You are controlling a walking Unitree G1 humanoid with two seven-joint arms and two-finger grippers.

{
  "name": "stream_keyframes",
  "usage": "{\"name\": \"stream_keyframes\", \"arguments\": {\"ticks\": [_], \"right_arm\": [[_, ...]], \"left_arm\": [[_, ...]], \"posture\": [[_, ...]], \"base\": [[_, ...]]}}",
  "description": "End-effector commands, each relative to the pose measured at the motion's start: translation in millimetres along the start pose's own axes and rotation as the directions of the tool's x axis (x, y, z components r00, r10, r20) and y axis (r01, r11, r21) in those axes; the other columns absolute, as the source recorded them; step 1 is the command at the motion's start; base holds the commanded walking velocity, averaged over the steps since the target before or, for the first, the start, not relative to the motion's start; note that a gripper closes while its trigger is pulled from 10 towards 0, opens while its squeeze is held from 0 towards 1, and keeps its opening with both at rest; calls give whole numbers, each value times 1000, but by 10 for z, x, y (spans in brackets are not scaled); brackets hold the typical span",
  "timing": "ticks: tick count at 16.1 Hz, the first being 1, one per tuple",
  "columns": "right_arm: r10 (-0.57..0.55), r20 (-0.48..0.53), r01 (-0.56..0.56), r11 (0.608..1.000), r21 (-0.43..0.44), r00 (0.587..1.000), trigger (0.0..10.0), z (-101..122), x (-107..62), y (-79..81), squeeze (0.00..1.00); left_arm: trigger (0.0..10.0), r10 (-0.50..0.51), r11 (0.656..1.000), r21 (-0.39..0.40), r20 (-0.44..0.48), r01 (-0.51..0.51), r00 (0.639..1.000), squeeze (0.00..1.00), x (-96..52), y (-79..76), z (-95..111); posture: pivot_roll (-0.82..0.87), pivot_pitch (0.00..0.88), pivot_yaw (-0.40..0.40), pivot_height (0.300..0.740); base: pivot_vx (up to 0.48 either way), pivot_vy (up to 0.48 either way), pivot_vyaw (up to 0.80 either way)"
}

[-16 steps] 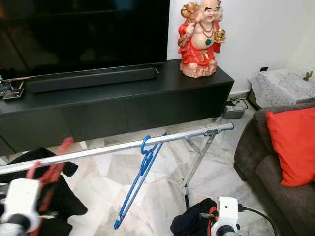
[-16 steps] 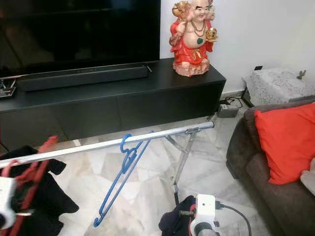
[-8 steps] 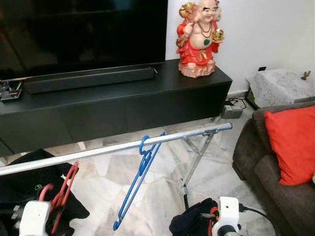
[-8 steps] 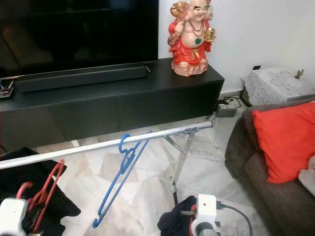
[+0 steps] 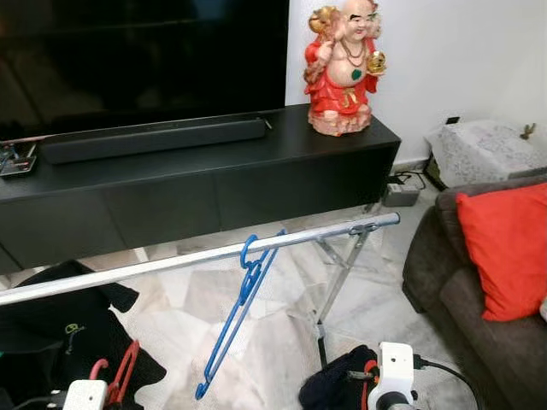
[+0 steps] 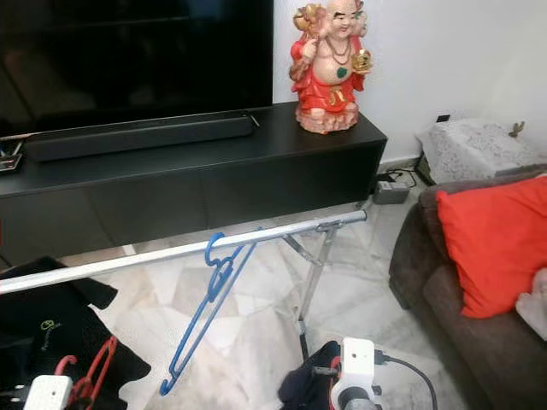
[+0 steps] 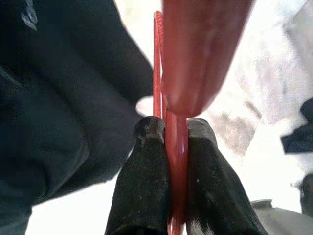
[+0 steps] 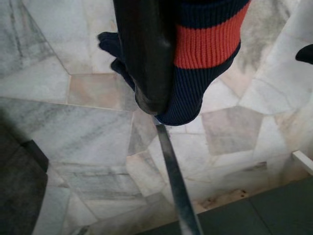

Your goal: Hang hanger

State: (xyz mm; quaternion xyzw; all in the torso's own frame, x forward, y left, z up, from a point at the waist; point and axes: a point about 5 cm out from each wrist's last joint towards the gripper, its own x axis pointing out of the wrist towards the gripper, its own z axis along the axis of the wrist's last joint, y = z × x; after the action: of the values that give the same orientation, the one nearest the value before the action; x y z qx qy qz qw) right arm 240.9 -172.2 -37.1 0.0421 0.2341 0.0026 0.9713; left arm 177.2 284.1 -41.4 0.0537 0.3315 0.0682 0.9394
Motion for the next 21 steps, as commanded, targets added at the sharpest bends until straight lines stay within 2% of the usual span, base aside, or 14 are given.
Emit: {"name": "stream_keyframes", "arguments": {"ticks": [1, 2, 4, 7, 9, 14, 18, 21], "right_arm": [[-1, -1, 1, 1000, -18, 1000, 10000, 10, 6, -4, 0], [4, 9, -4, 1000, -21, 1000, 10000, 14, 2, 0, 0], [-3, 15, 3, 1000, -16, 1000, 10000, 5, -12, -16, 0], [-7, 3, 7, 1000, -12, 1000, 10000, -29, -28, -25, 0], [-27, -5, 27, 999, 21, 1000, 10000, -51, -37, -36, 0], [-8, 9, 8, 1000, -18, 1000, 10000, -32, -34, -17, 0], [-2, 5, 3, 1000, -11, 1000, 10000, -42, -35, 4, 0], [-11, 5, 11, 1000, 2, 1000, 10000, -40, -33, -2, 0]], "left_arm": [[10000, 7, 1000, 12, -94, -6, 996, 0, -32, -19, -191], [10000, -3, 999, 38, -155, 8, 988, 0, -31, -60, -281], [10000, 8, 1000, 25, -184, -4, 983, 0, -24, -86, -330], [10000, -11, 1000, 12, -166, 13, 986, 0, 23, -177, -283], [10000, -35, 999, 31, -175, 41, 984, 0, 34, -250, -297], [10000, -30, 999, 20, -196, 34, 980, 0, 43, -272, -312], [10000, -27, 999, 31, -220, 35, 975, 0, 27, -268, -355], [10000, -22, 999, 22, -247, 28, 969, 0, -7, -278, -430]], "posture": [[53, 48, 13, 740], [43, 50, 19, 740], [32, 51, 24, 740], [38, 61, 25, 740], [32, 62, 30, 740], [30, 64, 28, 740], [32, 63, 30, 740], [32, 62, 29, 740]], "base": [[0, 0, 0], [0, 0, 0], [0, 0, 669], [0, 0, 800], [0, 0, 0], [0, 0, 160], [0, 435, 800], [0, 480, 0]]}}
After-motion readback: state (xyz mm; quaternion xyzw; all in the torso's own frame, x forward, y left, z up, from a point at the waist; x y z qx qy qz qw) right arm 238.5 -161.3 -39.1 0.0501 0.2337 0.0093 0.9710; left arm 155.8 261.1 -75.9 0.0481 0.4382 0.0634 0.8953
